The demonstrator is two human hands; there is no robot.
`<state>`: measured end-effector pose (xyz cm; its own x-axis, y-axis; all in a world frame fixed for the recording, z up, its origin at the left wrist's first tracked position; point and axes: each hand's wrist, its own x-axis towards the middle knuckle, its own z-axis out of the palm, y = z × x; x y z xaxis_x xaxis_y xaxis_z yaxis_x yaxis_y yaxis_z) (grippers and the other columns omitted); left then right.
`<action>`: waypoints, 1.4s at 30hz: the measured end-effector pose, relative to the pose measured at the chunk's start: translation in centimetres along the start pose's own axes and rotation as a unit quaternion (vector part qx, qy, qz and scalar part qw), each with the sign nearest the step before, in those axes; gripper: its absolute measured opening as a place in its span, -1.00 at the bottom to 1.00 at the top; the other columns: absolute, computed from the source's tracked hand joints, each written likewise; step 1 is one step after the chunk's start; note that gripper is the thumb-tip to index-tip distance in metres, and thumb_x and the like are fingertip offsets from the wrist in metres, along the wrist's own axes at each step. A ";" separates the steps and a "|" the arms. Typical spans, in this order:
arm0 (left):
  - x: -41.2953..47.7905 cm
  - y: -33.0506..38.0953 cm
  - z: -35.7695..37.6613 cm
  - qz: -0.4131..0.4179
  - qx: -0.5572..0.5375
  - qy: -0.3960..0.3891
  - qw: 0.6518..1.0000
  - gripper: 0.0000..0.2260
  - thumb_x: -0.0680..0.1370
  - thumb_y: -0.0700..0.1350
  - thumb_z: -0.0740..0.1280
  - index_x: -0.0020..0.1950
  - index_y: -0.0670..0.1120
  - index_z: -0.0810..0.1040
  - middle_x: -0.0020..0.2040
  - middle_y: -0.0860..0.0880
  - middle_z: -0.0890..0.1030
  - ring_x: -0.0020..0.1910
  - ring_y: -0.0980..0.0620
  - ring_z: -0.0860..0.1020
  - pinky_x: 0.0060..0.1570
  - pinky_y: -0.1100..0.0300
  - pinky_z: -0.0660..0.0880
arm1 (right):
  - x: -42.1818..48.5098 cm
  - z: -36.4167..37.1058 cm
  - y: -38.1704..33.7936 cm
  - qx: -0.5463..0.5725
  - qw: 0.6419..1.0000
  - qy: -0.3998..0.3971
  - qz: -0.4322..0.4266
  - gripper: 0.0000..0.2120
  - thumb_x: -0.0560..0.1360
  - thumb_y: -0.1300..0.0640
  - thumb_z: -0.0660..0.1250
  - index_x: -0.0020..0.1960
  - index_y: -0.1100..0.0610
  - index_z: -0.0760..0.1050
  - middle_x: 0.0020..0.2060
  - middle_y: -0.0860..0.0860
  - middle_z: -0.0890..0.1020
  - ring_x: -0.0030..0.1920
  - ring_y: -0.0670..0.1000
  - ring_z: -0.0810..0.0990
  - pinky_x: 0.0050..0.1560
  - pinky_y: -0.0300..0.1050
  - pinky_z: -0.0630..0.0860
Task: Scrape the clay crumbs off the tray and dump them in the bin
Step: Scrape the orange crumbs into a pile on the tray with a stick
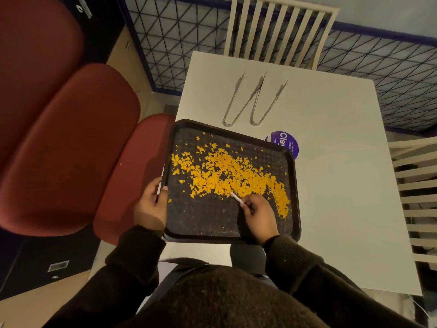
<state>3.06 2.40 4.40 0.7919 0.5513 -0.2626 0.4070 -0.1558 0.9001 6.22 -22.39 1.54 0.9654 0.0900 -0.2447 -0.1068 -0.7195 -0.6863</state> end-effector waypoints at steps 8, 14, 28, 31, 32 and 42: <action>-0.1 0.4 0.0 0.005 -0.002 -0.001 1.000 -0.75 0.57 -0.14 0.25 0.24 -0.01 0.49 -0.18 -0.07 0.58 -0.27 0.20 0.52 -0.22 0.44 0.39 | -3.2 -0.5 2.7 -0.130 0.974 -0.085 -0.164 -0.89 0.50 0.16 0.30 -0.02 0.01 0.57 -0.08 -0.04 0.59 -0.10 -0.01 0.44 -0.12 -0.11 0.35; -0.3 0.8 -0.1 0.009 0.008 -0.008 1.000 -0.78 0.57 -0.14 0.25 0.18 0.05 0.50 -0.28 0.05 0.56 -0.31 0.22 0.50 -0.23 0.44 0.39 | -0.7 -0.4 3.0 -0.063 0.998 -0.003 -0.027 -0.91 0.49 0.23 0.31 -0.06 0.11 0.58 -0.15 -0.01 0.56 -0.10 0.02 0.47 -0.05 -0.06 0.46; 0.1 0.4 -0.2 0.007 -0.003 -0.003 1.000 -0.76 0.56 -0.18 0.26 0.05 0.19 0.48 -0.28 0.42 0.59 -0.31 0.40 0.54 -0.12 0.29 0.45 | -1.4 -0.8 3.0 -0.088 0.996 -0.008 0.001 -0.89 0.50 0.26 0.26 -0.13 0.08 0.49 -0.18 -0.01 0.52 -0.12 0.02 0.44 -0.08 -0.07 0.41; 0.0 0.3 -0.2 0.007 -0.017 -0.010 1.000 -0.69 0.56 -0.18 0.25 -0.02 0.29 0.48 -0.26 0.39 0.61 -0.29 0.38 0.56 -0.07 0.16 0.48 | -1.2 -0.6 3.7 -0.078 0.997 0.012 0.024 -0.90 0.52 0.24 0.25 -0.06 0.14 0.54 -0.18 -0.02 0.50 -0.12 0.02 0.44 -0.09 -0.11 0.40; 0.0 0.3 -0.2 0.008 -0.020 -0.012 1.000 -0.68 0.56 -0.18 0.25 -0.04 0.31 0.48 -0.25 0.37 0.62 -0.28 0.36 0.57 -0.05 0.12 0.49 | -0.8 -0.7 3.8 -0.062 0.997 0.023 0.044 -0.90 0.52 0.25 0.24 -0.06 0.15 0.54 -0.18 -0.01 0.50 -0.12 0.03 0.45 -0.09 -0.11 0.40; 0.2 0.1 -0.5 0.014 -0.013 -0.008 1.000 -0.75 0.49 0.02 0.26 -0.03 0.44 0.48 -0.26 0.17 0.65 -0.17 -0.06 0.61 0.02 -0.14 0.54 | 1.8 -2.2 2.9 -0.003 0.990 0.061 0.126 -0.88 0.52 0.28 0.25 -0.15 0.10 0.45 -0.19 0.05 0.52 -0.19 0.04 0.50 -0.25 -0.22 0.34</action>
<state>3.00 2.90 4.64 0.8097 0.5343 -0.2427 0.3731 -0.1496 0.9156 8.18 -25.88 0.63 0.9301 -0.1756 -0.3227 -0.3461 -0.7133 -0.6094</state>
